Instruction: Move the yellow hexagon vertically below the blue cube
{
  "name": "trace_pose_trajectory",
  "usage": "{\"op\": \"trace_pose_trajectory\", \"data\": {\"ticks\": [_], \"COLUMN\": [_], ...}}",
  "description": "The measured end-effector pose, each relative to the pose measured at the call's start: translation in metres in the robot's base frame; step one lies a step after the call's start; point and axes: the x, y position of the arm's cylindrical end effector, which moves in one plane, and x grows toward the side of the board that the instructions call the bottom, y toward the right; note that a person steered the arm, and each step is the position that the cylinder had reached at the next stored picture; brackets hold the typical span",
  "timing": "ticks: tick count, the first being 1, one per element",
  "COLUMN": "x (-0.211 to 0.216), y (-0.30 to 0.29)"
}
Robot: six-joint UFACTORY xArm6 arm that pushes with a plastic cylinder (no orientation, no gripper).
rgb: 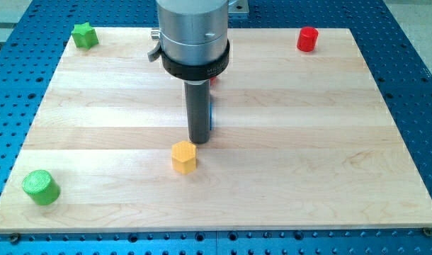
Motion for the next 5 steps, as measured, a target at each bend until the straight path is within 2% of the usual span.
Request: {"op": "trace_pose_trajectory", "data": {"ticks": [1, 2, 3, 5], "x": [0.004, 0.09, 0.123, 0.058], "y": [0.033, 0.019, -0.103, -0.011]}}
